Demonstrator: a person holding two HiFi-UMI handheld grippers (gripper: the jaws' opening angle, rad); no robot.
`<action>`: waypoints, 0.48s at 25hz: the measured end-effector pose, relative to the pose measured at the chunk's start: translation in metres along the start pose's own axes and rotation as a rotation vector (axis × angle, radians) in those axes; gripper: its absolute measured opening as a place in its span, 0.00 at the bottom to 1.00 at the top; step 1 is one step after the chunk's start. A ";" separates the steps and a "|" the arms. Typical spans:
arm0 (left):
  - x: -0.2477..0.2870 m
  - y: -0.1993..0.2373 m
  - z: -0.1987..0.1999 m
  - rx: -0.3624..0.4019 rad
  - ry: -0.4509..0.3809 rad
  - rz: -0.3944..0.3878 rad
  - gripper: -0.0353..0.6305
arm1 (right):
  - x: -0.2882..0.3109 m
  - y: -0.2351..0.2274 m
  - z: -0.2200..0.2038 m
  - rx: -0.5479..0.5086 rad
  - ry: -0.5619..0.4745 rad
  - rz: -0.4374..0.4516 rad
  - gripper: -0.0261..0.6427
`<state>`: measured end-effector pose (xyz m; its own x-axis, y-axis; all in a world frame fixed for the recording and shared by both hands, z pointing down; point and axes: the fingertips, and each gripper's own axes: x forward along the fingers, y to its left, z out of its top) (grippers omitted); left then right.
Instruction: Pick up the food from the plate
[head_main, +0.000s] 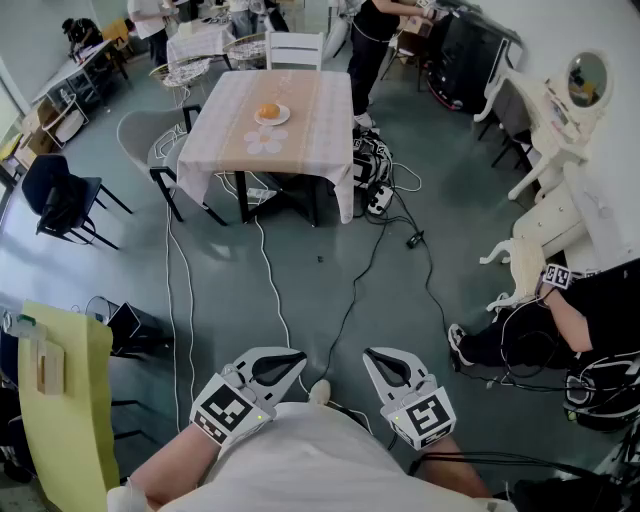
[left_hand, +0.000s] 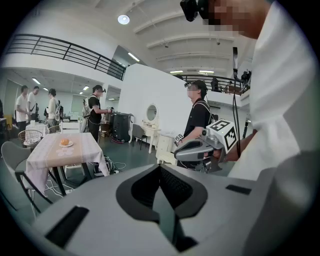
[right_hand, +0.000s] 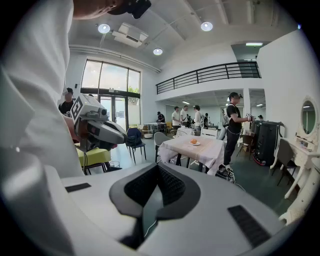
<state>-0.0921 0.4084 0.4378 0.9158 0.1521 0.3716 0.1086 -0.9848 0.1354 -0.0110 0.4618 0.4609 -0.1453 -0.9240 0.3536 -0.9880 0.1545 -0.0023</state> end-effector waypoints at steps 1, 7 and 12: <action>0.003 0.000 0.002 0.003 -0.001 0.002 0.06 | -0.002 -0.004 -0.001 0.003 0.001 -0.002 0.06; 0.014 0.008 0.009 0.004 -0.003 0.020 0.06 | -0.001 -0.020 -0.006 0.006 0.000 0.001 0.06; 0.009 0.033 0.008 -0.026 -0.009 0.040 0.06 | 0.023 -0.024 -0.001 0.015 0.005 0.020 0.06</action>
<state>-0.0777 0.3769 0.4383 0.9226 0.1115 0.3693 0.0615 -0.9876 0.1446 0.0092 0.4370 0.4699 -0.1646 -0.9193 0.3576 -0.9856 0.1672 -0.0238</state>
